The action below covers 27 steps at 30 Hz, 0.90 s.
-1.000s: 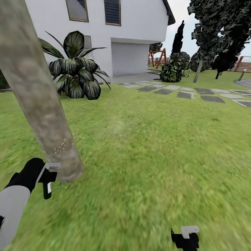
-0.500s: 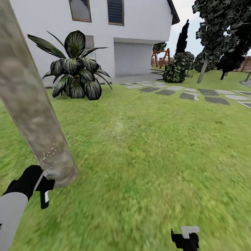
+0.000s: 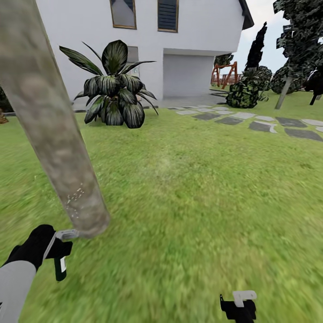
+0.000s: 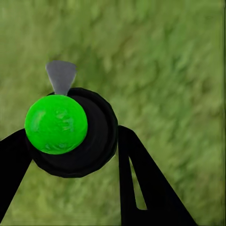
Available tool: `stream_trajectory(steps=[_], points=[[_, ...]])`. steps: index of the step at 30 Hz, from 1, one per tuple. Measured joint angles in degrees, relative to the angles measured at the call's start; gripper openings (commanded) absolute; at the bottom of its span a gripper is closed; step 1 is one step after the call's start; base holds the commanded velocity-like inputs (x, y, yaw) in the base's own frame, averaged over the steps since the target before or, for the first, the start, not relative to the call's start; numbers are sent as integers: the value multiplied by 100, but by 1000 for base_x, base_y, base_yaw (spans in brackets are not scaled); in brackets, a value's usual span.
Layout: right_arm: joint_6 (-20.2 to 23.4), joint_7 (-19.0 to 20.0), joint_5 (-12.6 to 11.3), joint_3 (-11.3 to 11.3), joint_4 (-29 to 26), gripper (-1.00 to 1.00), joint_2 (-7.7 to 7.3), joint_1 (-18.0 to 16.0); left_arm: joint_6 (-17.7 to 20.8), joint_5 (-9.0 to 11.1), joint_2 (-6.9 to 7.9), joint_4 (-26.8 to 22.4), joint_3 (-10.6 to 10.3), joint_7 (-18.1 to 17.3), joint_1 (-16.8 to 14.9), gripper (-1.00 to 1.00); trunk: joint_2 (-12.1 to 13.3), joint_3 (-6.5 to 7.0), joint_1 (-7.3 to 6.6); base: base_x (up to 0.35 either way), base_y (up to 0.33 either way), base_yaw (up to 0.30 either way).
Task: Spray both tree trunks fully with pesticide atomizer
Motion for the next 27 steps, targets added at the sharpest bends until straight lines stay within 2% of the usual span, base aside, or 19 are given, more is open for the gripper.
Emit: stream_trajectory(steps=[2,9,13,18,27], points=[[1,-6,0,-2,0,100,0,0,-45,11,-20,-3,90,1,26,-100,0,0,0,313,-16,2],[0,6,0,3,0,100,0,0,-54,25,-38,-6,115,1,31,-100,0,0,0,313,-45,25],[-2,7,0,7,2,100,1,-2,-56,35,-50,-7,114,-1,32,-100,0,0,1,161,-259,254],[-2,7,0,7,3,100,1,-2,-57,27,-152,-15,108,-1,32,-100,0,0,3,28,-307,276],[-2,8,0,8,2,100,3,-2,-57,17,-165,-15,147,-1,32,-100,0,0,1,48,-308,264]])
